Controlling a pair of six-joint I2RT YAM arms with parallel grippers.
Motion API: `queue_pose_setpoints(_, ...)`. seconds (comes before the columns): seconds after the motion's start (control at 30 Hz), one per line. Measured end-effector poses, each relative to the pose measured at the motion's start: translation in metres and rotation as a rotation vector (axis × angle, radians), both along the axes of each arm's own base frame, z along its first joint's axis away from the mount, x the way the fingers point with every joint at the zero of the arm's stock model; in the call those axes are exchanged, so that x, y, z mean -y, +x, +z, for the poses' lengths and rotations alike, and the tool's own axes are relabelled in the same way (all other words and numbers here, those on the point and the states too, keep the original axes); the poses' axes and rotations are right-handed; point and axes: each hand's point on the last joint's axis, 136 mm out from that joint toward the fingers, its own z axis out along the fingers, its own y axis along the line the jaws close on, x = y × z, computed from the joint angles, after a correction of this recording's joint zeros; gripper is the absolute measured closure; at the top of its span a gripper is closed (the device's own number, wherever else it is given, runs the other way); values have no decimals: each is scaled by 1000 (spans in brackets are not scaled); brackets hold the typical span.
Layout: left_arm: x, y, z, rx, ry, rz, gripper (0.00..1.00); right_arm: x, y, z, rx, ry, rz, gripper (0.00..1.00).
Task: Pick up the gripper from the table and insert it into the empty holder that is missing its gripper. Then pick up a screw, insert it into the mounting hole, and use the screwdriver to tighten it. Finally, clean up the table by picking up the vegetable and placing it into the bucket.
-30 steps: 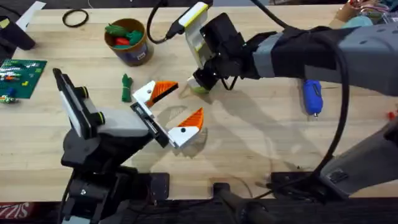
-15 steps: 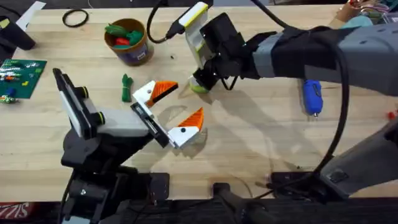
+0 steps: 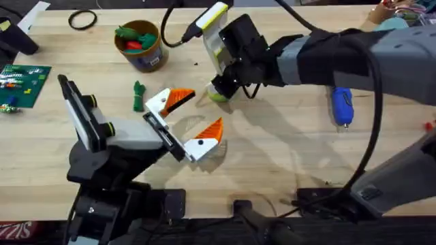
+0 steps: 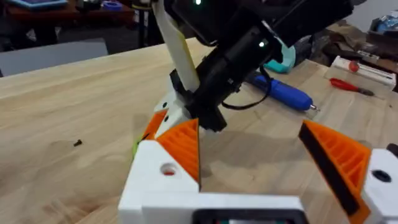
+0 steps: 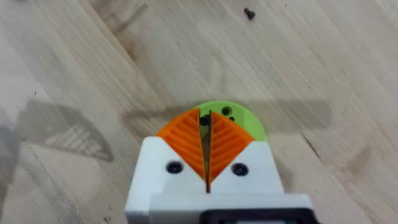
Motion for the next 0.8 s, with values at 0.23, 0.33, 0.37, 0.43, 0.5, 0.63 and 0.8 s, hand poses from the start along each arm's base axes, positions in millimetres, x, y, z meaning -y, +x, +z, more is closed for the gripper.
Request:
queue_pose_setpoints(0.23, 0, 0, 0, 0, 0, 0, 16, -1, 1, 27, 44, 35, 0, 998)
queue_pose_setpoints(0.33, 0, 0, 0, 0, 0, 0, 16, -1, 2, 50, 86, 68, 0, 998)
queue_pose_setpoints(0.37, 0, 0, 0, 0, 0, 0, 16, -1, 2, 59, 102, 80, 0, 998)
queue_pose_setpoints(0.43, 0, 0, 0, 0, 0, 0, 16, -1, 1, 73, 123, 96, -1, 998)
queue_pose_setpoints(0.5, 0, 0, 0, -1, 0, 0, 16, 1, -1, 87, 141, 113, -2, 998)
queue_pose_setpoints(0.63, 0, 0, 0, 0, 0, 0, 16, 5, -6, 110, 165, 139, -8, 998)
queue_pose_setpoints(0.8, 0, 0, 0, 0, 0, 0, 16, 13, -16, 132, 169, 160, -23, 998)
